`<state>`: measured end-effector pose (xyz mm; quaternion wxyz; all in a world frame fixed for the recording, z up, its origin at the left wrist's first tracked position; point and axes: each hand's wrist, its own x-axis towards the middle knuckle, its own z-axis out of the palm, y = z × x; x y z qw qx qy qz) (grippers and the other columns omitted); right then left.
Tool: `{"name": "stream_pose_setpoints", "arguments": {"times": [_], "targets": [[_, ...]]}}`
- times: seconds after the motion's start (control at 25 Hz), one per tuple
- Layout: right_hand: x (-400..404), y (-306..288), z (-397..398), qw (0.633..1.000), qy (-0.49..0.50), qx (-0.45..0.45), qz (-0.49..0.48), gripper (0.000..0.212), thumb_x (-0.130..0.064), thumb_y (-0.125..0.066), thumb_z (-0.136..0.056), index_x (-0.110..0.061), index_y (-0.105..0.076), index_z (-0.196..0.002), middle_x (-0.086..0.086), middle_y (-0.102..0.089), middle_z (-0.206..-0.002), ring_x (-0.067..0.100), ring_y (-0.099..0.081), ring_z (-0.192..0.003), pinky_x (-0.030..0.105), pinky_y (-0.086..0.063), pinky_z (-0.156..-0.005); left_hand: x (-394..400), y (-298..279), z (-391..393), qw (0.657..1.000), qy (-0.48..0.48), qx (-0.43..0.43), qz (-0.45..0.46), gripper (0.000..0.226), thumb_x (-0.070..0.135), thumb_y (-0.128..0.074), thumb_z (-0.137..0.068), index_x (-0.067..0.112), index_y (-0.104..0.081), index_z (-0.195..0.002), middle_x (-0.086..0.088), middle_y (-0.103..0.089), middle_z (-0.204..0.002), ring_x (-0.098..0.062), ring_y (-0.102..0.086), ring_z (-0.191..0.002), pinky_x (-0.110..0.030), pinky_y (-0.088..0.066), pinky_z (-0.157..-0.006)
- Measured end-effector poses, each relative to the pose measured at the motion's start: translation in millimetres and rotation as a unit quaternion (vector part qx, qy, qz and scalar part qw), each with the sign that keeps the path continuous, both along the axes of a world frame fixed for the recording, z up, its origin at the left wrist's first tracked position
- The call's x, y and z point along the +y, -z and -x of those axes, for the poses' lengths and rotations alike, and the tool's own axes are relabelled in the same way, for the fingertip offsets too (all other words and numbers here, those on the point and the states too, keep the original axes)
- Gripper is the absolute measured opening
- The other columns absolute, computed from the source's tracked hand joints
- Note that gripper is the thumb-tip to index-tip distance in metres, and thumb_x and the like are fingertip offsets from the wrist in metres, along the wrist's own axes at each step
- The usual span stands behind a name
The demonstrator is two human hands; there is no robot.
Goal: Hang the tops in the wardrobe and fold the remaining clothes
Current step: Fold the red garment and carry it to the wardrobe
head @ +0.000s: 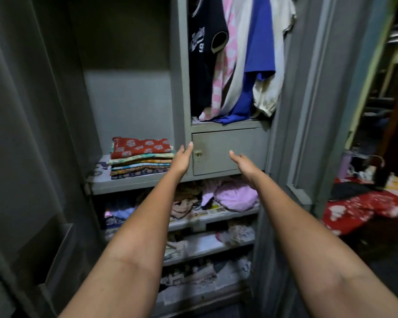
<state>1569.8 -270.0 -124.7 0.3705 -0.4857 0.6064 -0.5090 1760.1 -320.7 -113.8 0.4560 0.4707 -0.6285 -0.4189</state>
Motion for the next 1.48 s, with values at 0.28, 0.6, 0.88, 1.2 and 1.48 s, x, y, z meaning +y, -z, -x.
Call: {"name": "stream_pose_setpoints", "arguments": {"times": [0.28,0.6,0.88,1.2,1.48], "targets": [[141,14,50,0.986,0.148,-0.067,-0.025,0.049,-0.046,-0.046,-0.096,-0.012,-0.051,-0.131,0.005,-0.054,-0.13,0.02,-0.049,-0.12,0.028,-0.039,-0.092,68,20,94,0.978,0.209,0.006,-0.023,0.064,0.046,-0.041,-0.098,0.005,-0.033,-0.147,-0.007,-0.033,-0.152,-0.02,-0.032,-0.14,-0.033,-0.019,-0.118],[376,30,54,0.899,0.43,-0.079,-0.031,0.053,-0.04,-0.046,-0.098,-0.004,-0.04,-0.137,0.003,-0.057,-0.113,0.016,-0.057,-0.099,0.016,-0.043,-0.08,233,36,187,0.874,0.48,0.018,-0.073,0.062,0.055,-0.043,-0.094,0.012,-0.045,-0.14,-0.004,-0.053,-0.137,-0.019,-0.048,-0.128,-0.036,-0.033,-0.112],[561,54,25,0.779,0.615,-0.097,-0.072,0.073,-0.053,-0.044,-0.095,-0.014,-0.019,-0.152,0.008,-0.016,-0.158,0.031,-0.019,-0.144,0.045,-0.02,-0.114,379,48,221,0.767,0.637,-0.01,-0.082,0.065,0.051,-0.033,-0.099,0.013,-0.023,-0.15,-0.002,-0.026,-0.156,-0.02,-0.022,-0.144,-0.038,-0.018,-0.118],[542,45,14,0.799,0.592,-0.089,-0.06,0.069,-0.047,-0.045,-0.096,-0.008,-0.025,-0.149,0.012,-0.028,-0.154,0.03,-0.029,-0.14,0.041,-0.026,-0.111,353,46,199,0.809,0.587,0.02,-0.023,0.063,0.052,-0.034,-0.098,0.016,-0.026,-0.15,-0.002,-0.027,-0.155,-0.021,-0.025,-0.143,-0.043,-0.021,-0.118],[358,44,-4,0.936,0.329,-0.087,-0.086,0.055,-0.046,-0.037,-0.099,-0.018,-0.034,-0.146,-0.001,-0.039,-0.147,0.022,-0.032,-0.137,0.04,-0.027,-0.107,195,51,118,0.926,0.373,0.056,-0.034,0.06,0.048,-0.043,-0.097,0.012,-0.037,-0.146,-0.002,-0.038,-0.15,-0.015,-0.036,-0.136,-0.038,-0.025,-0.116]]}}
